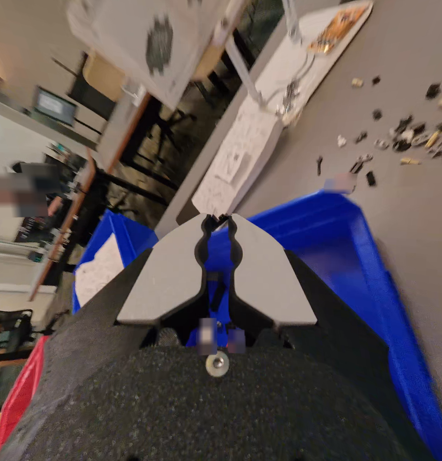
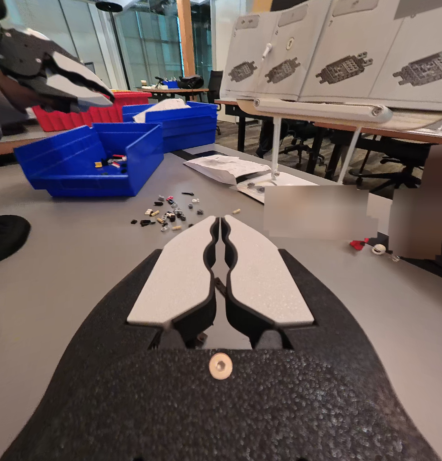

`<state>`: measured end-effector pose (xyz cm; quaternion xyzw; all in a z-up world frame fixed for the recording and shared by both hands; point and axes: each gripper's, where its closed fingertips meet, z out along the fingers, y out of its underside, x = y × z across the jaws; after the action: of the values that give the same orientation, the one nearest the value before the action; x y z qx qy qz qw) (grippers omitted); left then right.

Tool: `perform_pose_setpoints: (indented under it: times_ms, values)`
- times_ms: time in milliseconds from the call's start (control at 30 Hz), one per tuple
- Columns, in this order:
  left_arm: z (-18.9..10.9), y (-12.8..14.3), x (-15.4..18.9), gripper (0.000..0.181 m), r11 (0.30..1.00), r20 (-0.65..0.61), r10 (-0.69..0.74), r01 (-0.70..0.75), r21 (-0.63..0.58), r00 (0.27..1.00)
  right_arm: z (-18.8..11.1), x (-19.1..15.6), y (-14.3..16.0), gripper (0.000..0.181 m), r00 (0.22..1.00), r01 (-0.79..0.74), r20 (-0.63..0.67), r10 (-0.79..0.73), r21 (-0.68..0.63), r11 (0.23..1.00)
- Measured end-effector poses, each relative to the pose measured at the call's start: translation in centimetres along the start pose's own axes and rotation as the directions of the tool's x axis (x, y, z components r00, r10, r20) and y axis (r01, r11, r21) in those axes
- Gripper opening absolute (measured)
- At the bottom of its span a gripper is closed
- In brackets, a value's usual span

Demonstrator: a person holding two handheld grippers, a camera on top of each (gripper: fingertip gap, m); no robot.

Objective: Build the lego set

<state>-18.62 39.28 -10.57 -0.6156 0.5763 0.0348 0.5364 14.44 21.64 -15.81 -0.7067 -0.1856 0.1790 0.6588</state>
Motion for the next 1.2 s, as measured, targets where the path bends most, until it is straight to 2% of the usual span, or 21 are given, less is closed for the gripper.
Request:
perform_pose_setpoints:
  times_ms: [167, 367, 533, 700, 800, 867, 967, 1033, 1200]
  values:
    - [-2.4, -4.8, 3.0, 0.013, 0.990, 0.130, 0.029, -0.047, 0.136, 0.991, 0.7, -2.6, -1.5, 0.004, 0.998, -0.007, 0.063, 0.006, 0.023, 1.000]
    - [-3.1, -7.3, 6.8, 0.013, 0.982, 0.206, -0.003, -0.036, 0.184, 0.979, 2.4, -6.9, -3.7, 0.010, 0.989, 0.009, 0.150, -0.014, 0.034, 0.999]
    - [-2.9, -10.7, 11.7, 0.013, 0.962, 0.170, -0.048, 0.000, 0.274, 0.984, 5.2, -10.5, -5.6, 0.016, 0.967, -0.050, 0.250, 0.050, -0.007, 0.999]
    - [-2.3, -15.3, 16.5, 0.012, 0.925, 0.098, 0.027, -0.062, 0.374, 0.995, 7.5, -13.1, -6.3, 0.025, 0.925, -0.130, 0.345, 0.157, -0.100, 0.986]
    - [-2.5, -17.2, 17.7, 0.012, 0.901, 0.105, 0.068, -0.106, 0.421, 0.992, 7.5, -13.6, -5.6, 0.027, 0.896, -0.195, 0.365, 0.254, -0.191, 0.962]
    - [-2.4, -18.0, 18.2, 0.012, 0.887, 0.125, 0.106, -0.151, 0.437, 0.986, 7.1, -13.8, -5.6, 0.025, 0.884, -0.219, 0.372, 0.283, -0.205, 0.954]
    - [-2.1, -18.7, 19.2, 0.012, 0.868, 0.137, 0.150, -0.197, 0.457, 0.979, 6.7, -13.6, -5.1, 0.020, 0.903, -0.176, 0.352, 0.247, -0.222, 0.959]
    - [-1.8, -18.9, 19.6, 0.012, 0.862, 0.136, 0.160, -0.205, 0.463, 0.978, 6.4, -13.7, -4.9, 0.009, 0.894, -0.171, 0.374, 0.248, -0.228, 0.958]
    - [-1.4, -19.1, 20.1, 0.012, 0.856, 0.082, 0.117, -0.143, 0.498, 0.990, 6.0, -12.4, -4.5, 0.008, 0.907, -0.159, 0.353, 0.230, -0.220, 0.962]
